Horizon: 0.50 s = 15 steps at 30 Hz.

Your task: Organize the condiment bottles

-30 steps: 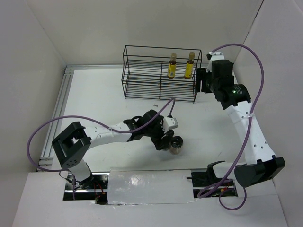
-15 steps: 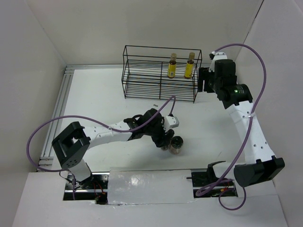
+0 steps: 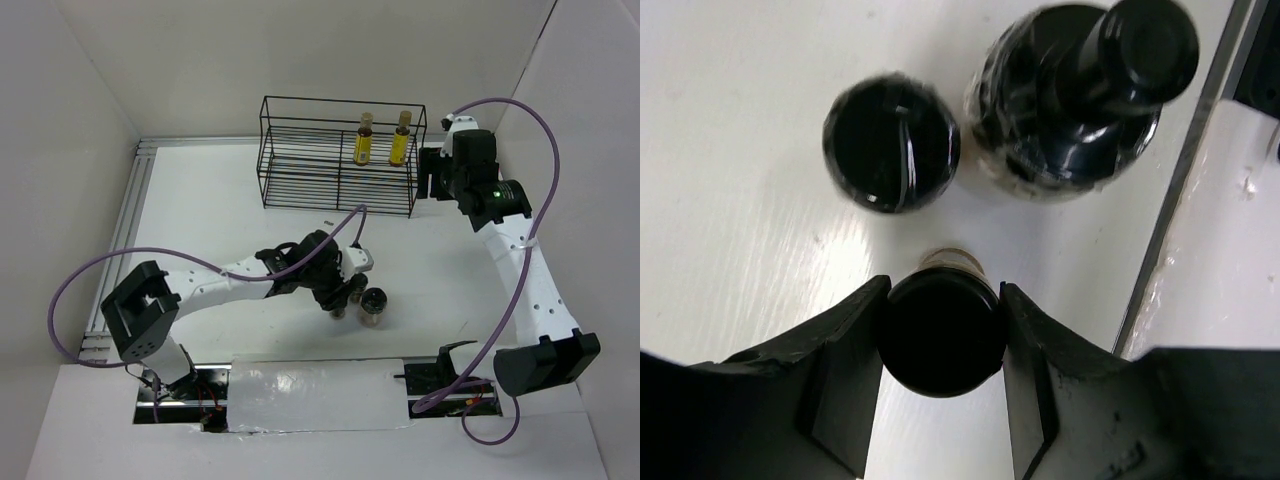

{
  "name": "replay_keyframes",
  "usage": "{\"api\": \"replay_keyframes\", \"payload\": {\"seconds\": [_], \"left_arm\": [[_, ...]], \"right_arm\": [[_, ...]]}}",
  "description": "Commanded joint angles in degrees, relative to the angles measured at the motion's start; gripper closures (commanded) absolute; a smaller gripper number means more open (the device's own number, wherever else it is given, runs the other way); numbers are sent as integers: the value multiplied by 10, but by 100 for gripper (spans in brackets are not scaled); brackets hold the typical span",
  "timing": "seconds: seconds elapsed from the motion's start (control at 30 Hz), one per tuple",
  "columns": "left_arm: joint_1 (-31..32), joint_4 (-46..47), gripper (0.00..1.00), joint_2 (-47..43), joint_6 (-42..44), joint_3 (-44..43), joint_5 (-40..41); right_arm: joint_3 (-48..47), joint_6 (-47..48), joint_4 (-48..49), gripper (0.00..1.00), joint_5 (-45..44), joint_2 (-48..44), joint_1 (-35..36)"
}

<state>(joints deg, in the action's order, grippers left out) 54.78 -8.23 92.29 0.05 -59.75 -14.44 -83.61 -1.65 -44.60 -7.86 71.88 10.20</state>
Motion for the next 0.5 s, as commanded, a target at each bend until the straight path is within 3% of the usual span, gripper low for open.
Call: {"api": "replay_keyframes", "payload": {"seconds": [0.0,0.23,0.47], "left_arm": [[-6,-50,100,-40,25,-7,29],[-102,-178,100,-85,56,-61,69],[-259,-261,100,-77,35,-260,-2]], "right_arm": [[4,-5,22,25,9,-12,-4],[11,-12,54,25,4,-11,-6],[17,-13,70,25,21,-8,-10]]}}
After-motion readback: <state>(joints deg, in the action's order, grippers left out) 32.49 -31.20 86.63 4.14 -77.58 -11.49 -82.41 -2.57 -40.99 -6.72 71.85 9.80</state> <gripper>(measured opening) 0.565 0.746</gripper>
